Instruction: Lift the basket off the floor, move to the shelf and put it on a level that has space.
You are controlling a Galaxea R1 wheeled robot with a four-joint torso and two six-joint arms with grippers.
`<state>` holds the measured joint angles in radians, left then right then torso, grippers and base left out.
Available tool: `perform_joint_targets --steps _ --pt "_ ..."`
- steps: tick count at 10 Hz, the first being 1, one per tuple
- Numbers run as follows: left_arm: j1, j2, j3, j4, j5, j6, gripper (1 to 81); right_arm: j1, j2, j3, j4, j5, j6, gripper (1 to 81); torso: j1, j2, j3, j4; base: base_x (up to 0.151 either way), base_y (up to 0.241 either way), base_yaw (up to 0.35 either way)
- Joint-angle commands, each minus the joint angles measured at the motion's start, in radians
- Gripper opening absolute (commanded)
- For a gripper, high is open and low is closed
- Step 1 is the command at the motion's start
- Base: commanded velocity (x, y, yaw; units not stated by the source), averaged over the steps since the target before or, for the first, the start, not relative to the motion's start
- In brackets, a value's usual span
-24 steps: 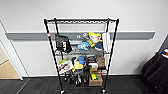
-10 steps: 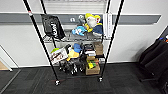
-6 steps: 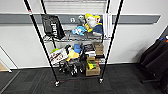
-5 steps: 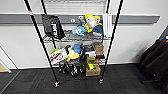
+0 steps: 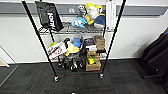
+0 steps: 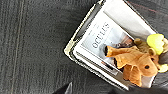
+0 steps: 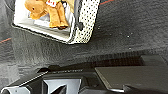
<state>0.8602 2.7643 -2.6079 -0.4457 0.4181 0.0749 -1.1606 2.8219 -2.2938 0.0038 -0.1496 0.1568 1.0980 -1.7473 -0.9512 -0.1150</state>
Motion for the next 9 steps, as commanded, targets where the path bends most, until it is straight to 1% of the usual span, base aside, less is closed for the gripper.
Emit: perform_joint_targets --steps 1,2,3,4,7,8,9 --pt "-0.146 -0.02 -0.008 -0.016 0.128 0.0 81.1 0.106 -0.013 0.021 0.047 -0.058 0.0 81.1 0.062 -0.096 -0.09 0.0 0.0 0.0 0.0" --pt "-0.157 -0.018 -0.008 -0.016 0.128 0.0 81.1 0.123 -0.011 0.025 0.053 -0.058 0.0 81.1 0.083 -0.129 -0.028 0.0 0.0 0.0 0.0" --pt "-0.169 -0.015 -0.008 -0.013 0.13 0.0 81.1 0.141 -0.013 0.027 0.068 -0.07 0.0 81.1 0.101 -0.155 -0.047 0.0 0.0 0.0 0.0" --pt "-0.192 -0.012 -0.008 -0.011 0.133 0.0 81.1 0.162 -0.011 0.028 0.079 -0.073 0.0 81.1 0.117 -0.181 -0.054 0.0 0.0 0.0 0.0" --pt "-0.221 0.011 -0.018 0.001 0.139 -0.001 81.1 0.199 -0.007 0.042 0.116 -0.082 0.0 81.1 0.178 -0.278 -0.063 0.0 0.0 0.0 0.0" --pt "-0.221 0.02 -0.031 0.001 0.139 -0.001 81.1 0.201 -0.006 0.044 0.119 -0.082 0.0 81.1 0.199 -0.312 -0.135 0.0 0.0 0.0 0.0" --pt "-0.224 0.032 -0.052 0.002 0.14 -0.001 81.1 0.206 -0.003 0.044 0.122 -0.082 0.0 81.1 0.221 -0.346 -0.156 0.0 0.0 0.0 0.0"
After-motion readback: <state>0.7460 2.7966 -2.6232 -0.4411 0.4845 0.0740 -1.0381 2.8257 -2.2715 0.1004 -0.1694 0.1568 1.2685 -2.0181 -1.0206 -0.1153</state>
